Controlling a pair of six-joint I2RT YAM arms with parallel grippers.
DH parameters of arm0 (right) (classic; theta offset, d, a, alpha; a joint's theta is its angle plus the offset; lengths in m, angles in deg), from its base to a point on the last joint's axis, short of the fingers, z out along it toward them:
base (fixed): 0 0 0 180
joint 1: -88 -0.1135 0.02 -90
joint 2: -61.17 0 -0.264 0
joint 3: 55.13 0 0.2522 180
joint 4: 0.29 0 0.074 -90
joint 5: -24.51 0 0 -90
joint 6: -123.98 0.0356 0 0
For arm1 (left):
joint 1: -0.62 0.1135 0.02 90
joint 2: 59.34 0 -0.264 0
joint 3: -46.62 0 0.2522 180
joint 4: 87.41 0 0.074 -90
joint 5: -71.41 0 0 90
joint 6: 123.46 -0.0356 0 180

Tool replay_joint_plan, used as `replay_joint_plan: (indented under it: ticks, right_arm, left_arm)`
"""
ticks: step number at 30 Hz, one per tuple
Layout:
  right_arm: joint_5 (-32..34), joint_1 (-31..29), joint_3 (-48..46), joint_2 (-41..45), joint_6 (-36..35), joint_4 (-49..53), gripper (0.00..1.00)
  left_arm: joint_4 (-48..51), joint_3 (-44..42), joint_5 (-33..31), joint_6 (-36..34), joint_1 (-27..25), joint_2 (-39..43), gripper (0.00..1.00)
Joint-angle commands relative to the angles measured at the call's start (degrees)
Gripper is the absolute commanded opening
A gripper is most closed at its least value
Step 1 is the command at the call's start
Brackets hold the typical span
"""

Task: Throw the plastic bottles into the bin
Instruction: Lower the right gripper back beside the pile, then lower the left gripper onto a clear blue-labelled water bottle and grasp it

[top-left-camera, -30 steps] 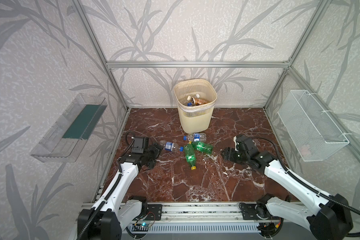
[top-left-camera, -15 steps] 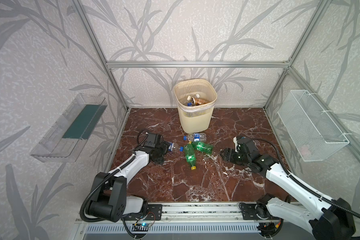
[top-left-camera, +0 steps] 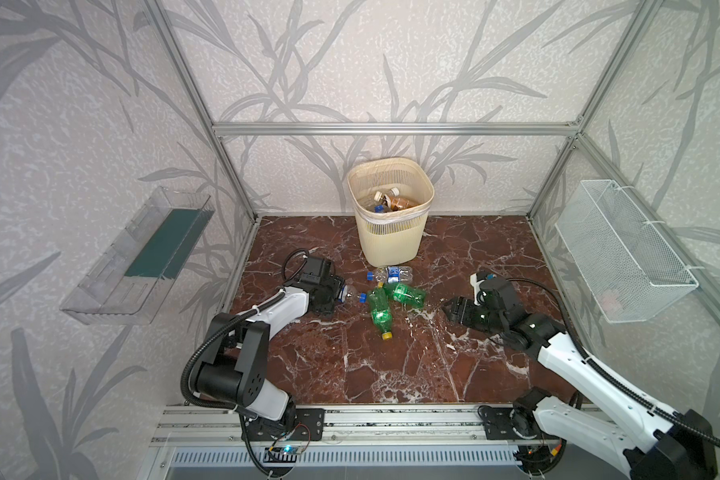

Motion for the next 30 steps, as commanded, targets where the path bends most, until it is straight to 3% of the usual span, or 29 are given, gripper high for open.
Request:
replay_joint_plan:
  ticks: [1, 10, 16, 25, 30]
  right_arm:
    - [0.01, -0.24, -0.6, 0.7, -0.62, 0.64, 0.77]
    - [-0.21, -0.23, -0.53, 0.53, -1.14, 0.39, 0.75]
    - [-0.31, -0.21, -0.25, -0.16, -1.41, -0.15, 0.73]
    - [-1.53, -0.23, 0.56, -3.07, -1.32, -2.01, 0.72]
    - [-1.73, -0.45, 1.36, -4.51, -1.41, -2.69, 0.71]
  left_arm:
    - [0.22, 2.48, -0.27, -0.83, -0.27, -2.04, 0.81]
    - [2.69, 0.52, -0.24, -5.32, 0.32, -3.11, 0.65]
    - [7.32, -2.32, -0.87, -12.13, 1.23, 1.49, 0.57]
    - [19.35, -7.45, -0.36, -23.98, 1.19, 12.29, 0.57]
    - [24.79, -11.01, 0.86, -28.47, 1.22, 18.57, 0.62]
